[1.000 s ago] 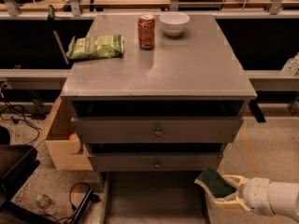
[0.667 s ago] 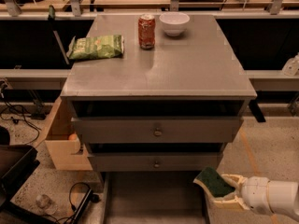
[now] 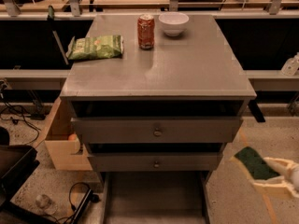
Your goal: Pick sponge from bottom drawer and place on counter
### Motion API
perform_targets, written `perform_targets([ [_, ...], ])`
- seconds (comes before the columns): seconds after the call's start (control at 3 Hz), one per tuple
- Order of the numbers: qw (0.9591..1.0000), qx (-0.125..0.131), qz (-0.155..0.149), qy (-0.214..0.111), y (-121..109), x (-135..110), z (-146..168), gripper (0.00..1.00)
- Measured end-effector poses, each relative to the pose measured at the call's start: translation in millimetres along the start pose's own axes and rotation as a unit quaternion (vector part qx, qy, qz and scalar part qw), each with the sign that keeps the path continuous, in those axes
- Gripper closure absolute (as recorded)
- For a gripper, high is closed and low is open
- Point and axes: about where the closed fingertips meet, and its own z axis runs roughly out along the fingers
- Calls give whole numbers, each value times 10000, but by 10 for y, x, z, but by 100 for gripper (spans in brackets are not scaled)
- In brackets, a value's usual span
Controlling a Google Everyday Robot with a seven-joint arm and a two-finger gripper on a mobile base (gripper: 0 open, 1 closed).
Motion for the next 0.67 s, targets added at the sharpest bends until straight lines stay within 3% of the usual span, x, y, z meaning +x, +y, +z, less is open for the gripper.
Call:
perform_targets([
  [0.33,9991,351,202,-122,-333,-379,-707,100],
  [0.67,9987,460,144,-168,-878,-944,-1044,100],
])
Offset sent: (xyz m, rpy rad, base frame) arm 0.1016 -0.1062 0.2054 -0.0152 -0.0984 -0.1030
